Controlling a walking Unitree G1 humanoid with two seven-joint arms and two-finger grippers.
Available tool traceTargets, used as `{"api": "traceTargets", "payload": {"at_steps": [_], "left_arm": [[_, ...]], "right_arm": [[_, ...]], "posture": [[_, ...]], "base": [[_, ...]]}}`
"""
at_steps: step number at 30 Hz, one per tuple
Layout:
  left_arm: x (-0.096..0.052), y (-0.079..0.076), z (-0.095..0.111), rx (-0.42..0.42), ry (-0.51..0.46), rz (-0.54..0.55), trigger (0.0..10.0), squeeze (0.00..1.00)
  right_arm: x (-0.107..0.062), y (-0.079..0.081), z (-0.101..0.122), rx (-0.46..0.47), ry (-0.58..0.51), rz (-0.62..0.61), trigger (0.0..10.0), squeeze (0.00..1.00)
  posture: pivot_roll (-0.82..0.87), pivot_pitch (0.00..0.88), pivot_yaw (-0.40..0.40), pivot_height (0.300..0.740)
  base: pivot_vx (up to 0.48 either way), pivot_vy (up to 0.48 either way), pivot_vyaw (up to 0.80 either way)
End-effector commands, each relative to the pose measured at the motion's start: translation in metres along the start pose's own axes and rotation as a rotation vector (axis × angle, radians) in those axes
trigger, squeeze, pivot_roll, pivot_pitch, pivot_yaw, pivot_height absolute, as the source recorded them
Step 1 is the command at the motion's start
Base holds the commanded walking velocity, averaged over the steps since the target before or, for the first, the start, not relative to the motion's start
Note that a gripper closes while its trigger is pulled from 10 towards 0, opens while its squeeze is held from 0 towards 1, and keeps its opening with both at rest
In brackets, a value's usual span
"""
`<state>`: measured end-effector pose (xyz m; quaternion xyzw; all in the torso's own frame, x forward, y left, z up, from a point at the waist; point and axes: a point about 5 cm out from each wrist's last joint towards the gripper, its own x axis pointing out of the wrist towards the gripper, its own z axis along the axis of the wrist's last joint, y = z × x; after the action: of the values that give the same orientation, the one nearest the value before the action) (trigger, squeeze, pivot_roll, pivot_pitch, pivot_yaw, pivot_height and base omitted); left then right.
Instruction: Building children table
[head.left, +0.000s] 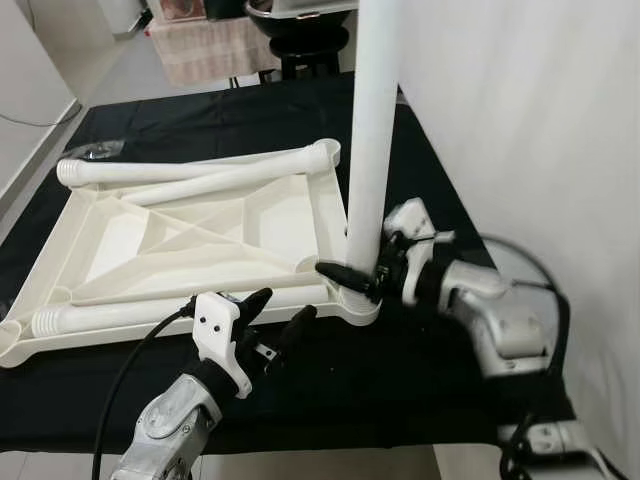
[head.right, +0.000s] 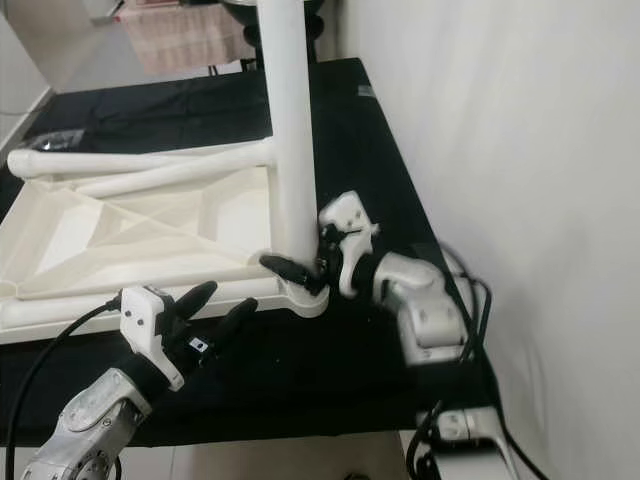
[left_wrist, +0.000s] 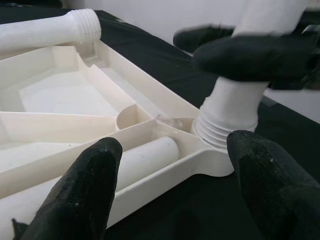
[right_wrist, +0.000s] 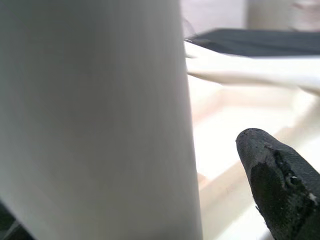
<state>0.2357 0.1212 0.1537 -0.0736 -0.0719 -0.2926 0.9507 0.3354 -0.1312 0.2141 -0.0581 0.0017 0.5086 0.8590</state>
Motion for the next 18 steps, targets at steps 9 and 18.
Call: {"api": "traceTargets", "payload": {"at_steps": [9, 18], "left_arm": [[-0.004, -0.002, -0.006, 0.011, 0.008, 0.013, 10.0, 0.00], [-0.006, -0.004, -0.008, 0.008, 0.008, 0.014, 10.0, 0.00]], "right_arm": [[0.014, -0.011, -0.001, 0.072, 0.034, 0.288, 0.0, 0.00], [-0.004, -0.016, -0.020, 0.059, 0.051, 0.046, 0.0, 0.00]], "posture": [[0.03, 0.187, 0.033, 0.740], [0.01, 0.186, 0.031, 0.740]], "base": [[0.000, 0.000, 0.00], [0.000, 0.000, 0.00]]}}
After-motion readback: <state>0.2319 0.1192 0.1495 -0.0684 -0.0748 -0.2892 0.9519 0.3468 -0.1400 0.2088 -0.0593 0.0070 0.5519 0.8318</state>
